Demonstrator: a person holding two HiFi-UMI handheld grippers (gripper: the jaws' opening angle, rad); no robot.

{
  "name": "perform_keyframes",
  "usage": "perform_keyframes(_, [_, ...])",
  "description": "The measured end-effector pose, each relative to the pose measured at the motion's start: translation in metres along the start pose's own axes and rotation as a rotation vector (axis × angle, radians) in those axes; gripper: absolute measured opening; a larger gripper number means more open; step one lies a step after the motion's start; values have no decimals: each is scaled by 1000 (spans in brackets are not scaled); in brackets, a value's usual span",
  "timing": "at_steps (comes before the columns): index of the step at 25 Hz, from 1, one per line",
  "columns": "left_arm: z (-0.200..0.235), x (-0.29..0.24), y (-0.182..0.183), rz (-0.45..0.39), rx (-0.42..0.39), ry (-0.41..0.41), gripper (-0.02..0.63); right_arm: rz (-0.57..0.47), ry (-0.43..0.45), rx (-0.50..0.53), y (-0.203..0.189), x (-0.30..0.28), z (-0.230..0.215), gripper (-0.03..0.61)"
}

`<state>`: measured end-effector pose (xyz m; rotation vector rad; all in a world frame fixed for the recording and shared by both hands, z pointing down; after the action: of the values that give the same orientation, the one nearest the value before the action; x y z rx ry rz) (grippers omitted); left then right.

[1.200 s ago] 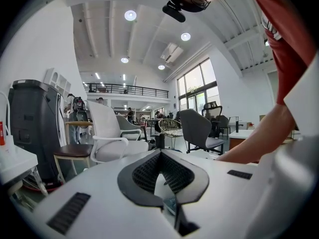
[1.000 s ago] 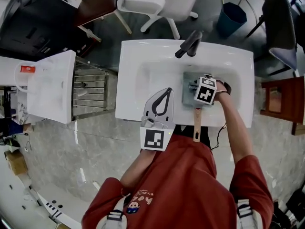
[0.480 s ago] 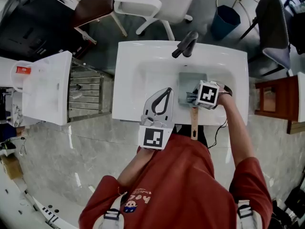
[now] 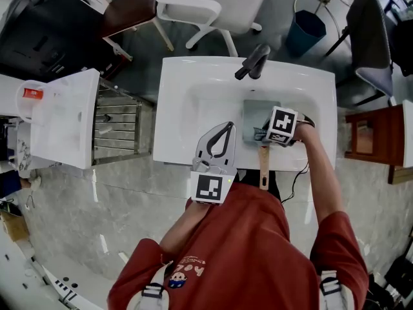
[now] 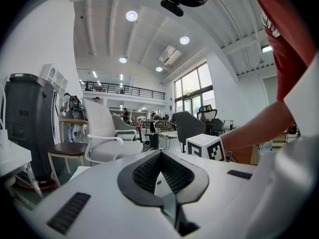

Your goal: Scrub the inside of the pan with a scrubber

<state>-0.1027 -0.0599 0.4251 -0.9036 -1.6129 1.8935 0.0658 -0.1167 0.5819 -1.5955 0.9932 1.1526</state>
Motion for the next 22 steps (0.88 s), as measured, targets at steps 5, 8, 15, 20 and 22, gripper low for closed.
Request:
perform_keyframes(5, [2, 2, -3, 3, 5, 14, 11, -3, 38, -34, 0, -4, -2, 140])
perform_keyframes(8, [4, 2, -2, 5, 7, 17, 11, -8, 47, -47, 3, -6, -3, 137])
perform_keyframes(15, [7, 1, -5, 13, 5, 22, 11, -9, 62, -49, 4, -8, -5, 138])
perform_keyframes(20, [8, 1, -7, 23, 10, 23, 11, -33, 73, -56, 2, -8, -7, 138])
perform_keyframes(22, [9, 1, -7, 28, 10, 24, 11, -43, 63, -57, 2, -8, -9, 138])
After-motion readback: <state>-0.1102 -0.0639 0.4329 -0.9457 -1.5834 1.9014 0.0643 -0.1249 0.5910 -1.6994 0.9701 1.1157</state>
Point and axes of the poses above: the fingertips, and each gripper's own axes: x backward along the fingers, z to its left, y out of its top, the point moved 7 cm from there along x, backward along the fingers, and after that the axes turned 11 degrees about -y, right-handed, at the moved point
